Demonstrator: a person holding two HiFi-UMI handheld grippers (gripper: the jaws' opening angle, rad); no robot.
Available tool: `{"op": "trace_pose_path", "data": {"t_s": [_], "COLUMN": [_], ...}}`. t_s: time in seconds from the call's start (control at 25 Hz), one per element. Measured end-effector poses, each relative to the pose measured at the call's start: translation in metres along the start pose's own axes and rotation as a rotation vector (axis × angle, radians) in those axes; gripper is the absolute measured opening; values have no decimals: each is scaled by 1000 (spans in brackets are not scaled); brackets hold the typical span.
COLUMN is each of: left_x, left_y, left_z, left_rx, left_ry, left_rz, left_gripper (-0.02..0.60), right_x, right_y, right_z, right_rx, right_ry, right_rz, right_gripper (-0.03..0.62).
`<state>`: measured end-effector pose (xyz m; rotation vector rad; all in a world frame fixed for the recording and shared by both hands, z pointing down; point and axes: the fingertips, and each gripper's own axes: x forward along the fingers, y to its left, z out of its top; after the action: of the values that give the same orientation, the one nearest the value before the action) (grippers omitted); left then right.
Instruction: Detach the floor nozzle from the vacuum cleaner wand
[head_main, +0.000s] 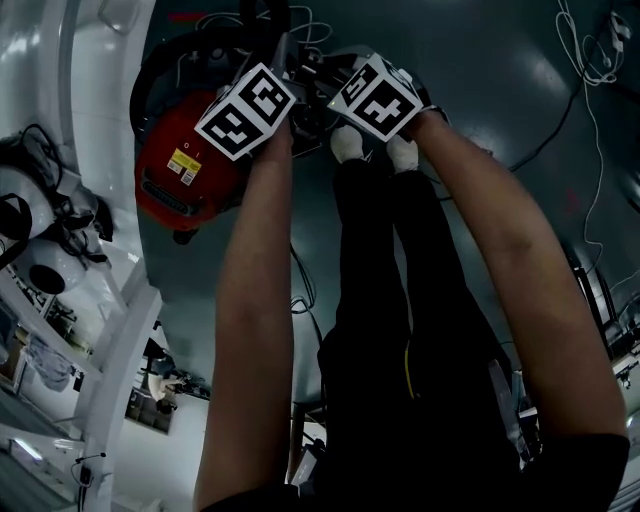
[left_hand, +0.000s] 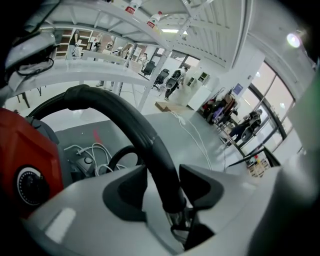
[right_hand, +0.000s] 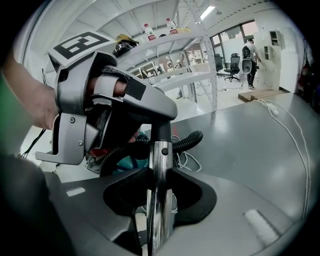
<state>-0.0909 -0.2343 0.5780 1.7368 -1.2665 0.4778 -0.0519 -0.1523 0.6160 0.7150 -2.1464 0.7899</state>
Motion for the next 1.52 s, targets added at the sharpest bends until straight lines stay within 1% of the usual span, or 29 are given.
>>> {"op": "trace_pose_path", "data": {"t_s": [0.24,0.36,0.48,0.6,0.84,0.92,1.0,1.24,1.44,1.52], "left_x": [-4,-7,-11,-14,-19,-21,-23,-24,-22,-20], "left_y": [0,1,3,4,4,5,6,5,-2,-4], "left_z": [-2,-3,-4,-5,-6,-7,-6,-6,-4,-3], "left_rx": [-41,-69,-71,-73,-68,-47,-5,77,158,159], "left_ry": [9,9,20,32,46,57,65,52,46,54], "left_rz": [-25,-26,-38,-58,-90,-103,-116,-155,-231,-254], "left_gripper": [183,169,164,161,158,162,177,199,232,233], "right_x": [-2,0,4,8,15,15,14,12,8,7], "right_y": [3,6,11,13,18,21,22,23,22,23], "right_z": [0,1,3,4,7,6,7,8,8,8], "right_rx": [-12,-66,-115,-112,-111,-86,-64,-48,-62,-76], "right_ry": [-16,-9,5,17,53,48,38,41,52,49], "right_rz": [9,10,19,29,39,50,50,38,30,21], "right_gripper": [150,161,170,190,186,176,173,172,172,172]}}
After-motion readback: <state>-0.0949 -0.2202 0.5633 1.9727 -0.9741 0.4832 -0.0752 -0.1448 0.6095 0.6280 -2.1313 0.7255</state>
